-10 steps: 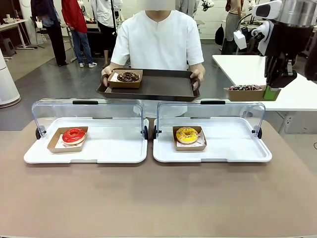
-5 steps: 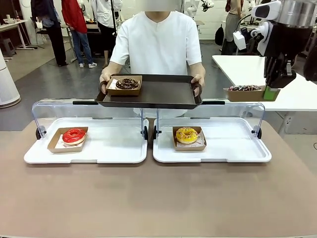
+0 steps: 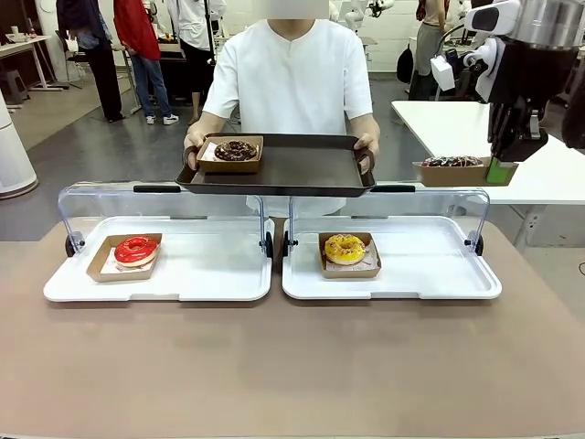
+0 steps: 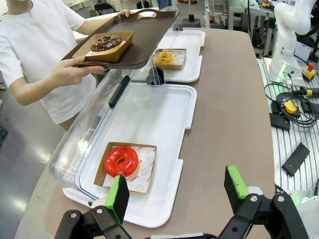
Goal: Provide the desired donut to the person.
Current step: Place the picked Paper togo box onto the Handle tray extended by the person.
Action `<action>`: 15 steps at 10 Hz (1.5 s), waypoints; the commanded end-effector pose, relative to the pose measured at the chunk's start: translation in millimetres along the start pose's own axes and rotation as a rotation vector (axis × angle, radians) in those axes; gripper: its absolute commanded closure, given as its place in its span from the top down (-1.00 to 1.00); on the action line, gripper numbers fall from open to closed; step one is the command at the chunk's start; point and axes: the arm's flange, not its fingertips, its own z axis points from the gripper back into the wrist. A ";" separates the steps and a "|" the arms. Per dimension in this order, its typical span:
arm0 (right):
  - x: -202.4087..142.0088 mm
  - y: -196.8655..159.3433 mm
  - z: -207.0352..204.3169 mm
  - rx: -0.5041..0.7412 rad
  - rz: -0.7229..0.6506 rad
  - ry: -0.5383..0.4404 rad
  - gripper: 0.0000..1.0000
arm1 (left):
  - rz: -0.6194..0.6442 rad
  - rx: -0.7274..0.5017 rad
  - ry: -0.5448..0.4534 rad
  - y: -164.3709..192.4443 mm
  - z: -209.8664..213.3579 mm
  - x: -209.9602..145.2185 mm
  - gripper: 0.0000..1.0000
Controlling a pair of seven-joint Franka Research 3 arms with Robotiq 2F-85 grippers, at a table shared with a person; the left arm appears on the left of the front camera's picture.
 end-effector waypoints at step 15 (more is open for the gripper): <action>156.1 -88.1 39.4 -0.299 0.348 -0.088 -0.96 | -0.009 0.007 -0.016 0.0 1.3 0.5 1.00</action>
